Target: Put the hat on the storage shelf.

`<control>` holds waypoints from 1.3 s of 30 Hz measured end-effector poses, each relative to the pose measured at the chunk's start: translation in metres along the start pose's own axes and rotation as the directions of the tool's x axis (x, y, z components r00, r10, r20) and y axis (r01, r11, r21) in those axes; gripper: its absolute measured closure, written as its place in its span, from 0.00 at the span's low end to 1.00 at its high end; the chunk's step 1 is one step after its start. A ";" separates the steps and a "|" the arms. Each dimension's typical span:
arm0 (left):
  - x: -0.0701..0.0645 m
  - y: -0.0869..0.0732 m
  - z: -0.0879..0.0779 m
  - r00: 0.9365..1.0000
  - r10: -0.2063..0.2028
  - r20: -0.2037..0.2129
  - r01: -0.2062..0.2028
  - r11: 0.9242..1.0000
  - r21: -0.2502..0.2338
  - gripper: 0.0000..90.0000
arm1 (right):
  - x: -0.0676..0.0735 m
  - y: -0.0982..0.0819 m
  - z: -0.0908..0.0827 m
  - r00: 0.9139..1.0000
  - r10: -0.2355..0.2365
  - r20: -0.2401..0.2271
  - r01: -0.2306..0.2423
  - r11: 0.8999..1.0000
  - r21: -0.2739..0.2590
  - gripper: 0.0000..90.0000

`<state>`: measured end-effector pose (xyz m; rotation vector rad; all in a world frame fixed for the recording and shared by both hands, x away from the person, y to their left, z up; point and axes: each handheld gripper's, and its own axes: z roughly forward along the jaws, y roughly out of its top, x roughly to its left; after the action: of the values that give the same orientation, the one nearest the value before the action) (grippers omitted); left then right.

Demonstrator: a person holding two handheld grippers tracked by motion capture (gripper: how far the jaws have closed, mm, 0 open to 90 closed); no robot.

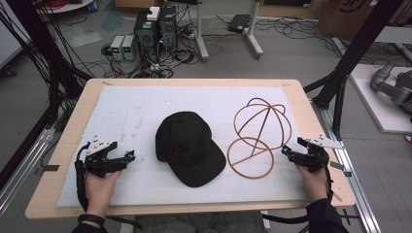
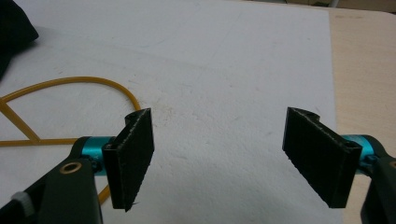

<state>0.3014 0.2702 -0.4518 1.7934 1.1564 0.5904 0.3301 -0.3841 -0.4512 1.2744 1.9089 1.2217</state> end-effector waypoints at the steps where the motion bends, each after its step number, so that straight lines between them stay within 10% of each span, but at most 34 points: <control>1: 0.000 0.000 0.000 1.000 0.000 0.000 0.000 1.000 0.000 0.24 | 0.000 0.000 0.000 1.000 0.000 -0.001 0.000 1.000 0.001 0.27; 12: -0.002 0.000 -0.001 1.000 0.020 -0.008 -0.021 1.000 -0.004 0.24 | 0.001 0.000 0.000 1.000 -0.010 -0.001 0.010 1.000 0.001 0.27; 18: -0.013 0.009 -0.004 0.997 0.011 0.077 -0.006 0.997 -0.071 0.23 | 0.001 0.000 0.001 1.000 -0.011 0.003 0.010 1.000 0.012 0.27; 22: -0.030 0.020 -0.004 0.985 0.056 0.161 -0.038 0.993 -0.113 0.23 | 0.001 0.001 0.001 1.000 -0.015 0.000 0.015 1.000 0.013 0.27; 31: -0.077 0.037 0.007 0.934 0.108 0.341 -0.064 0.988 -0.139 0.22 | 0.002 0.001 0.001 1.000 -0.025 -0.002 0.025 1.000 0.019 0.27; 39: -0.092 0.040 0.015 0.919 0.079 0.386 -0.031 0.991 -0.129 0.19 | 0.003 0.001 0.002 0.999 -0.043 0.000 0.043 0.999 0.020 0.27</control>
<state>0.2901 0.1752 -0.4175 1.7437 0.7823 0.3054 0.3310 -0.3803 -0.4515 1.2374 1.9431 1.1835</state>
